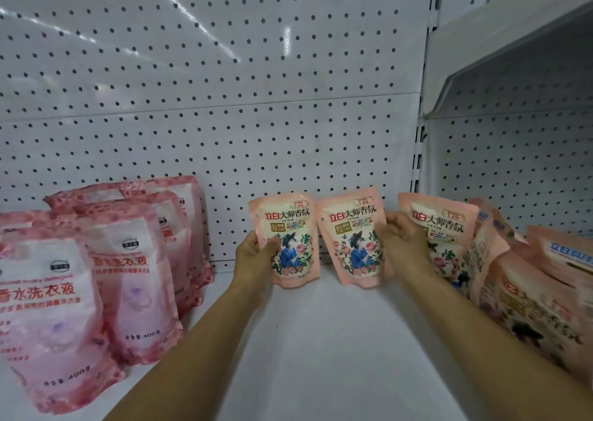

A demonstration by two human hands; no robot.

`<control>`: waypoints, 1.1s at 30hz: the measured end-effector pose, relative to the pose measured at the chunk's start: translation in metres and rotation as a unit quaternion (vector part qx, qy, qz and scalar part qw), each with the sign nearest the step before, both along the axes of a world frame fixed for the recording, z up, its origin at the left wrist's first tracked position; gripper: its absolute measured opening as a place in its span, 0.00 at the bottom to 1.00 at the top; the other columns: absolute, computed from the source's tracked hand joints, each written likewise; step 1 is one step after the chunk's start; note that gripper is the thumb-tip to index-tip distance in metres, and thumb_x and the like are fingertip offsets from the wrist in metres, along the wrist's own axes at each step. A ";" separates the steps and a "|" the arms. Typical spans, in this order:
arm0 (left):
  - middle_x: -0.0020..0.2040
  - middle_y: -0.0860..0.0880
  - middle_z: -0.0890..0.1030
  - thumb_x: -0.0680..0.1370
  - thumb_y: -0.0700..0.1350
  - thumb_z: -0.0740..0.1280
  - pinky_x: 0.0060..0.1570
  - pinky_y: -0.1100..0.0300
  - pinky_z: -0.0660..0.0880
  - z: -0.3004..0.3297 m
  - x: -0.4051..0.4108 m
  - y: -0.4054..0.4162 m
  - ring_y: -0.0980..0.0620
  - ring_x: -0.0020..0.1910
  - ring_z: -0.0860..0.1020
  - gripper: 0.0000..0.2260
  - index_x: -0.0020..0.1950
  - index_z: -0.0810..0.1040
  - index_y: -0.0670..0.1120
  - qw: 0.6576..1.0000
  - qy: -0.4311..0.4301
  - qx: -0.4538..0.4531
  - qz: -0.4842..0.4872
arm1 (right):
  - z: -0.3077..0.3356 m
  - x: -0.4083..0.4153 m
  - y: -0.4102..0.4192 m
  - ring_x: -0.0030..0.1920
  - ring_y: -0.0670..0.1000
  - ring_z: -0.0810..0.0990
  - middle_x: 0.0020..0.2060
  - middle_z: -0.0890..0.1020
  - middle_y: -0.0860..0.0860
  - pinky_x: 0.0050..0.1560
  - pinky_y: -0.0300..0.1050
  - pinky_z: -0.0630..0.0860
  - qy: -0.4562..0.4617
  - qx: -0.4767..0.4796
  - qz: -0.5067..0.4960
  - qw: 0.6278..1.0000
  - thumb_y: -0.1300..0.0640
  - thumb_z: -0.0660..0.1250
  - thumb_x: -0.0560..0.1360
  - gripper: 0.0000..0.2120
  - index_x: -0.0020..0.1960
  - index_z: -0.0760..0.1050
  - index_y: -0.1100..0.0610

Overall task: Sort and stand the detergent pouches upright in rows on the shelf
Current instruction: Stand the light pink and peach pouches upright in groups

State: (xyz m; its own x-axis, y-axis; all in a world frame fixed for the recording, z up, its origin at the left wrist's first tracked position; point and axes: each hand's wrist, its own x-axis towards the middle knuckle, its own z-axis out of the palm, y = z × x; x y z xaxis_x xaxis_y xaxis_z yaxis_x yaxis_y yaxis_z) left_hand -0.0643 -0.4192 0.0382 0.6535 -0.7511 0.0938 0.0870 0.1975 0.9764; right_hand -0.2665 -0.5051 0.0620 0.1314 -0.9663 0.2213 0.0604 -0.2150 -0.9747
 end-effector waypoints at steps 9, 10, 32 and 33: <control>0.54 0.45 0.84 0.80 0.37 0.65 0.33 0.61 0.81 -0.001 -0.007 -0.008 0.53 0.42 0.84 0.06 0.56 0.75 0.45 1.000 -0.018 0.008 0.010 | -0.006 0.018 0.000 0.34 0.44 0.80 0.44 0.82 0.51 0.24 0.33 0.75 -0.116 0.089 -0.017 0.989 0.67 0.58 0.81 0.06 0.54 0.73 0.62; 0.54 0.46 0.83 0.80 0.37 0.65 0.32 0.62 0.80 0.000 -0.007 -0.007 0.54 0.43 0.83 0.07 0.57 0.73 0.45 0.999 -0.035 0.011 0.019 | -0.006 0.017 0.000 0.37 0.43 0.80 0.46 0.82 0.51 0.25 0.33 0.75 -0.090 0.082 -0.017 0.992 0.67 0.58 0.80 0.07 0.54 0.73 0.61; 0.75 0.50 0.68 0.81 0.51 0.64 0.76 0.46 0.40 0.069 -0.050 -0.052 0.50 0.76 0.61 0.24 0.76 0.64 0.54 0.693 -0.712 0.110 0.027 | 0.096 -0.069 0.024 0.40 0.52 0.71 0.32 0.67 0.48 0.43 0.44 0.65 0.707 -0.210 -0.156 0.657 0.65 0.63 0.74 0.16 0.34 0.60 0.54; 0.71 0.50 0.72 0.80 0.51 0.64 0.76 0.46 0.44 0.072 -0.050 -0.058 0.49 0.74 0.64 0.21 0.74 0.67 0.54 0.672 -0.730 0.123 0.033 | 0.097 -0.071 0.024 0.40 0.52 0.71 0.32 0.68 0.48 0.41 0.44 0.66 0.698 -0.214 -0.164 0.663 0.65 0.63 0.75 0.15 0.34 0.61 0.55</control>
State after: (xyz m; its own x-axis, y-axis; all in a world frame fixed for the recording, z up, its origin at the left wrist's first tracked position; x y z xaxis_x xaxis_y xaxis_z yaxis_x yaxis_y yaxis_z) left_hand -0.1147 -0.4771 0.1104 0.0328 -0.8349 0.5495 -0.9995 -0.0285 0.0163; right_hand -0.3373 -0.4814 0.1594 0.2942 -0.8818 0.3686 -0.9557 -0.2676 0.1227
